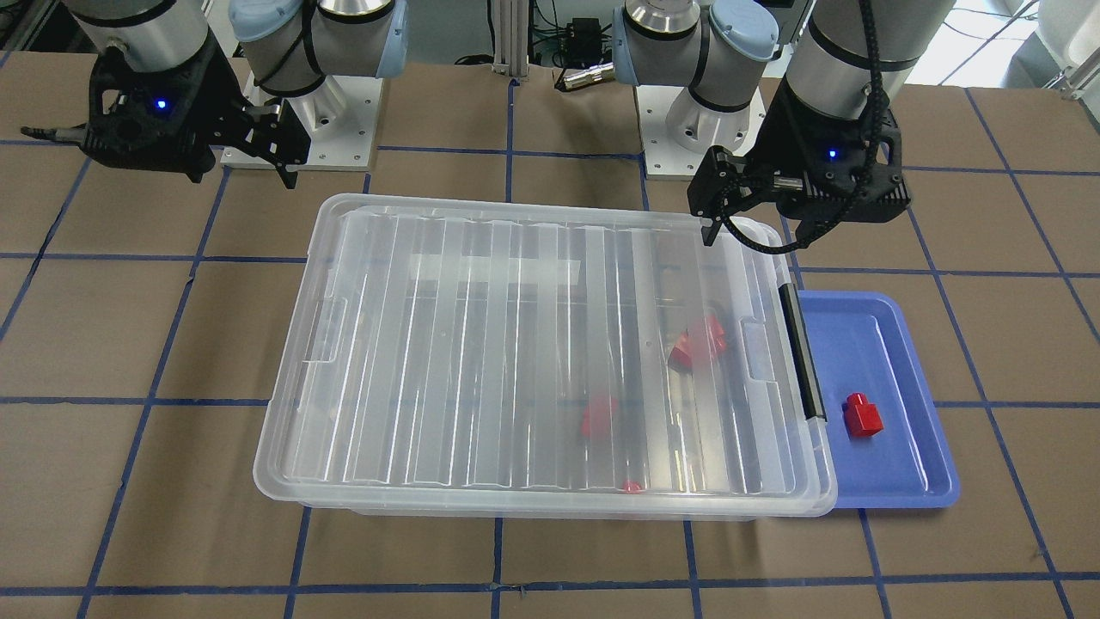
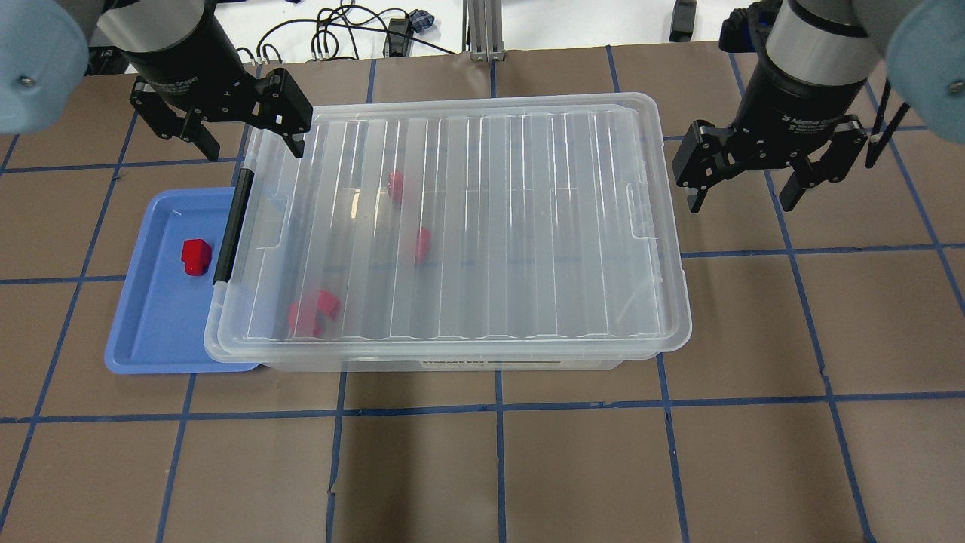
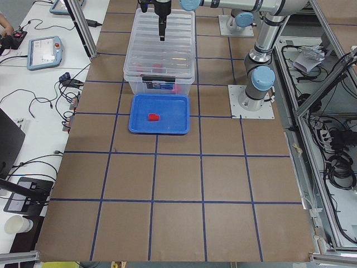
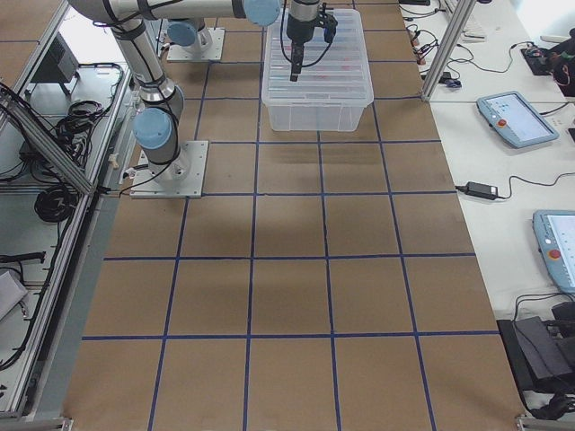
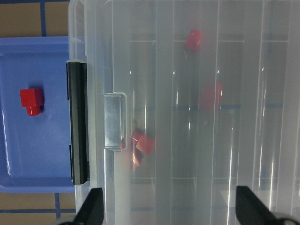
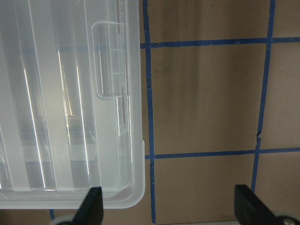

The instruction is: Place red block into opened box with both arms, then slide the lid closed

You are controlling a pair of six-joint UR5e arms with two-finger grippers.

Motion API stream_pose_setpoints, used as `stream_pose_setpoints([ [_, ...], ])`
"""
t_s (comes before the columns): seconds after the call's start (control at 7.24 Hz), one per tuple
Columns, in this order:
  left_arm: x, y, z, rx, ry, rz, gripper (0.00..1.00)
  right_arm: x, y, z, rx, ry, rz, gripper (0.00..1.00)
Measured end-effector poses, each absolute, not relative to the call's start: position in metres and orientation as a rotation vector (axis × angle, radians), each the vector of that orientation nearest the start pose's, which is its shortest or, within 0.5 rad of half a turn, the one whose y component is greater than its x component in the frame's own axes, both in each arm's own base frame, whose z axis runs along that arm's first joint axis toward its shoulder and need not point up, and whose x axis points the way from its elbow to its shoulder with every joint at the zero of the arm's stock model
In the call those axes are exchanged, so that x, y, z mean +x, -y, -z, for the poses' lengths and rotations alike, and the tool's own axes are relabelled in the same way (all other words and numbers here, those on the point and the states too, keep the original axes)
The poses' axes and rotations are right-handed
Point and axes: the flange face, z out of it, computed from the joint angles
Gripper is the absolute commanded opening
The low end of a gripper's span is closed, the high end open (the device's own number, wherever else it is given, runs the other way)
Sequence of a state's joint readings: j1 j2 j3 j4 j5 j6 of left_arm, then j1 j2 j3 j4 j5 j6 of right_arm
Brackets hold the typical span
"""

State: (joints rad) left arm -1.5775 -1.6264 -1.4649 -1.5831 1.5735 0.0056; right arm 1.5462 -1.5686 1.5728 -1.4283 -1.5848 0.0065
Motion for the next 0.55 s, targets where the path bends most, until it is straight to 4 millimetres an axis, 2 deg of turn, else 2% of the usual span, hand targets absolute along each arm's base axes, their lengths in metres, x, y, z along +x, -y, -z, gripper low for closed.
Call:
stream_pose_setpoints([
  [0.28, -0.133, 0.519, -0.511, 0.02, -3.137, 0.059, 1.0, 0.118, 0.506, -0.437, 0.028, -3.138, -0.313, 1.0],
  [0.55, -0.114, 0.524, -0.507, -0.002, -3.138, 0.044, 1.0, 0.118, 0.537, -0.405, 0.034, -3.138, -0.285, 1.0],
])
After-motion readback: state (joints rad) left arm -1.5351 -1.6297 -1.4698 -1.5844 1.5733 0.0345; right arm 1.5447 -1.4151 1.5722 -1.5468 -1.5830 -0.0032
